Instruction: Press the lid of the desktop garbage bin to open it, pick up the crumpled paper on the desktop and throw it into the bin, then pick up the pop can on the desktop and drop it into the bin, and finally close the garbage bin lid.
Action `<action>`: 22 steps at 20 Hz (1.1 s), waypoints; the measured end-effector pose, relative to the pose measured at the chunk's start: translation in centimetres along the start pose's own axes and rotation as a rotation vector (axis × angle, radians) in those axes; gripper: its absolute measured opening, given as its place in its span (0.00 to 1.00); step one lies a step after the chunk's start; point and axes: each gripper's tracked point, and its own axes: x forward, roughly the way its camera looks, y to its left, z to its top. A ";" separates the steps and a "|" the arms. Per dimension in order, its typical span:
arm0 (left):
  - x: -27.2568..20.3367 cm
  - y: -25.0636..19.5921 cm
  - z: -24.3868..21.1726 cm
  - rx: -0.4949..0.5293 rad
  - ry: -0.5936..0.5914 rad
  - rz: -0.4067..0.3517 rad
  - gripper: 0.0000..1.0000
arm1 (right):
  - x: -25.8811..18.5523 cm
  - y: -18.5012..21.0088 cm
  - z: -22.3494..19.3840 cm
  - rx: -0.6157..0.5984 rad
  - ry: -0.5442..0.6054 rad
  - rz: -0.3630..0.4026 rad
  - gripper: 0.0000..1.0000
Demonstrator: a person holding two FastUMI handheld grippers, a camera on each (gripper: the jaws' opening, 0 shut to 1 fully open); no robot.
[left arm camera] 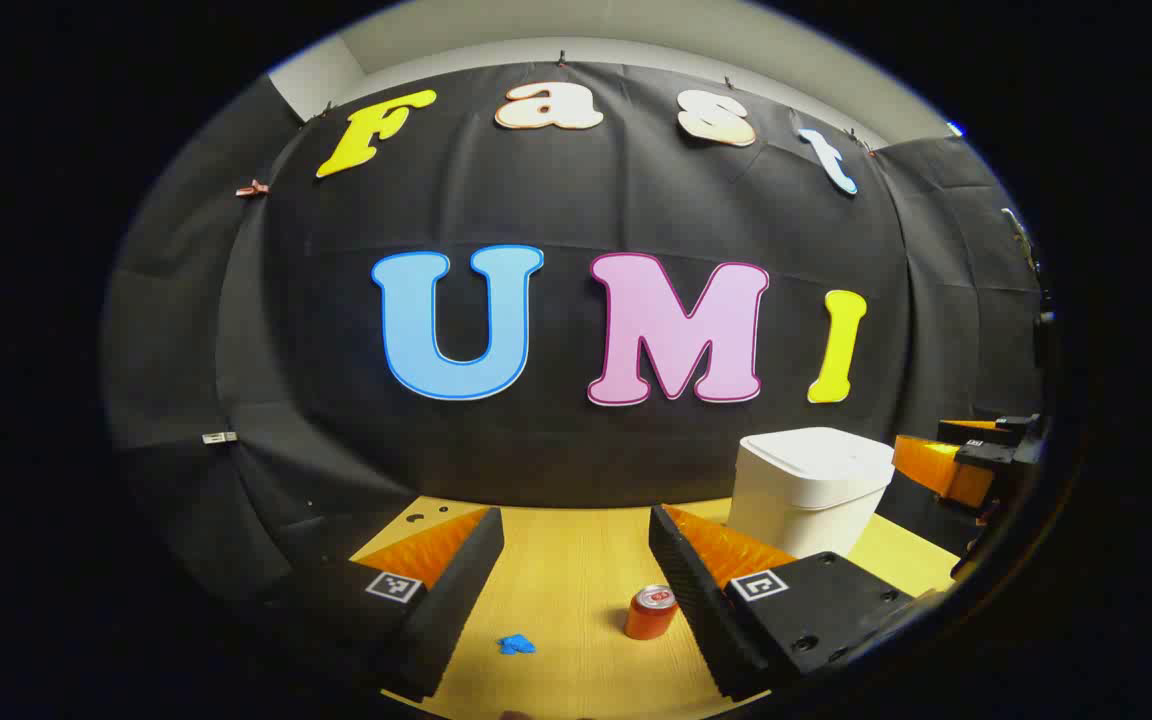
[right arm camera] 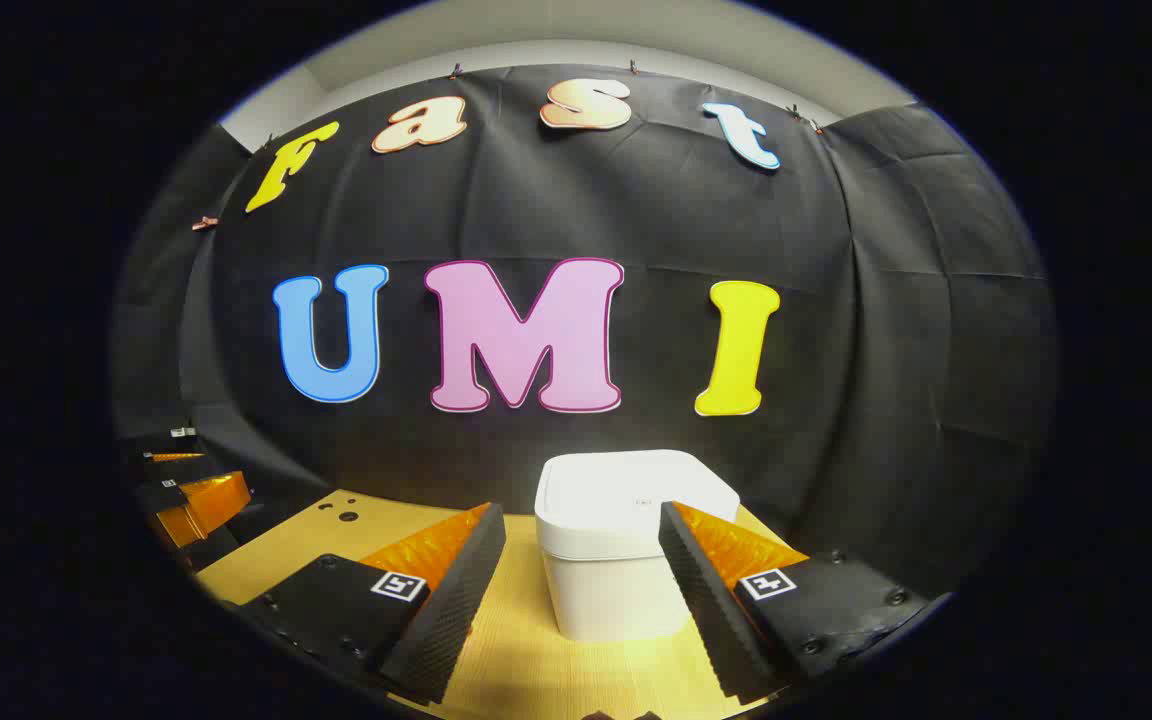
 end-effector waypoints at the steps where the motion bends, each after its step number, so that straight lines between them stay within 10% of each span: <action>1: -0.1 0.1 0.0 -0.005 0.002 -0.003 0.96 | 0.0 0.3 0.1 0.006 -0.001 0.001 0.98; 22: -0.4 1.0 0.5 0.020 -0.019 -0.022 0.96 | 0.2 0.9 -0.1 -0.031 0.025 -0.002 0.98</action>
